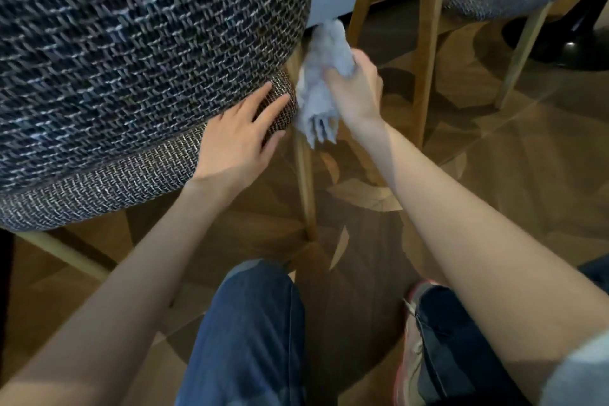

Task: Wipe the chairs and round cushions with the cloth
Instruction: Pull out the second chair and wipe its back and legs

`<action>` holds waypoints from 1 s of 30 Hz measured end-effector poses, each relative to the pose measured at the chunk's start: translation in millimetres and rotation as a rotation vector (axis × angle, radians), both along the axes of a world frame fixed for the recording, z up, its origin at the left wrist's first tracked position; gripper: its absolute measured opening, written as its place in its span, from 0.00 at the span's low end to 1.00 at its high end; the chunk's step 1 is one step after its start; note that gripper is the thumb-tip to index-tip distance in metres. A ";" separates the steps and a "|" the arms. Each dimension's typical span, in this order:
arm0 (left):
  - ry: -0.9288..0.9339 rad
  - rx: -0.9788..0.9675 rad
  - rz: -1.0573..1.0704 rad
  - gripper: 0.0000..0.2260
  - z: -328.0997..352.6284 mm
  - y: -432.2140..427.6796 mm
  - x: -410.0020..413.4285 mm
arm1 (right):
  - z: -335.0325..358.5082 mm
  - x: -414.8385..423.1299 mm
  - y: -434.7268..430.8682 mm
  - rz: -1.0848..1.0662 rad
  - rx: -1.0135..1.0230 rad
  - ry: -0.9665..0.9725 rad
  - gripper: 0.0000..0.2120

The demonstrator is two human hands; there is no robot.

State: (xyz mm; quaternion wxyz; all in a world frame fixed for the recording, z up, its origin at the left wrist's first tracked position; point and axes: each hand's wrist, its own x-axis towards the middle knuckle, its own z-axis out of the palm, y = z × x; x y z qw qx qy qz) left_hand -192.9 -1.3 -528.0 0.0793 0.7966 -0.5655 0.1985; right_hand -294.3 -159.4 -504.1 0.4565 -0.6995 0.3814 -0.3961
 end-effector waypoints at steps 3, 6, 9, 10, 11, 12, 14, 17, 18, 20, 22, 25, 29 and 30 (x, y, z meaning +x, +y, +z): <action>-0.042 -0.031 -0.017 0.23 -2.9 -3.3 6.2 | 10.1 22.0 -3.8 0.196 0.109 -0.067 0.16; -0.057 -0.075 -0.043 0.23 -6.6 -4.9 7.1 | -1.7 25.2 -14.6 0.318 0.358 -0.204 0.18; -0.072 -0.096 -0.052 0.23 -9.5 -5.4 7.3 | -15.5 24.2 -22.6 0.388 0.286 -0.192 0.24; -0.079 -0.101 -0.054 0.23 -10.5 -5.6 8.0 | -18.6 26.4 -23.3 0.411 0.241 -0.165 0.25; -0.083 -0.104 -0.056 0.23 -11.5 -5.7 8.6 | -20.0 29.0 -21.8 0.402 0.168 -0.136 0.26; -0.083 -0.103 -0.057 0.23 -12.1 -5.4 8.8 | -22.4 32.6 -21.6 0.370 0.099 -0.124 0.26; -0.074 -0.106 -0.064 0.22 -12.9 -5.5 8.9 | -27.9 36.6 -21.7 0.286 -0.007 -0.117 0.24; -0.085 -0.118 -0.062 0.22 -14.7 -5.0 8.0 | -41.6 33.3 -19.5 0.257 -0.038 -0.083 0.20; -0.093 -0.126 -0.058 0.22 -15.5 -4.9 7.6 | -50.6 30.4 -17.7 0.270 -0.027 -0.074 0.18; -0.106 -0.143 -0.053 0.21 -17.1 -5.3 6.5 | -71.3 18.8 -10.4 0.314 -0.030 -0.036 0.16; -0.120 -0.156 -0.050 0.21 -18.4 -6.1 5.7 | -98.7 7.3 -4.3 0.343 -0.022 0.062 0.14; -0.131 -0.163 -0.050 0.21 -20.2 -6.1 5.4 | -129.7 -7.2 7.5 0.362 0.109 0.224 0.10; -0.136 -0.171 -0.059 0.21 -22.6 -6.3 6.9 | -118.5 2.6 11.3 0.256 0.039 0.079 0.11; -0.138 -0.172 -0.060 0.21 -22.9 -6.3 7.4 | -108.6 9.3 9.7 0.225 -0.011 0.000 0.14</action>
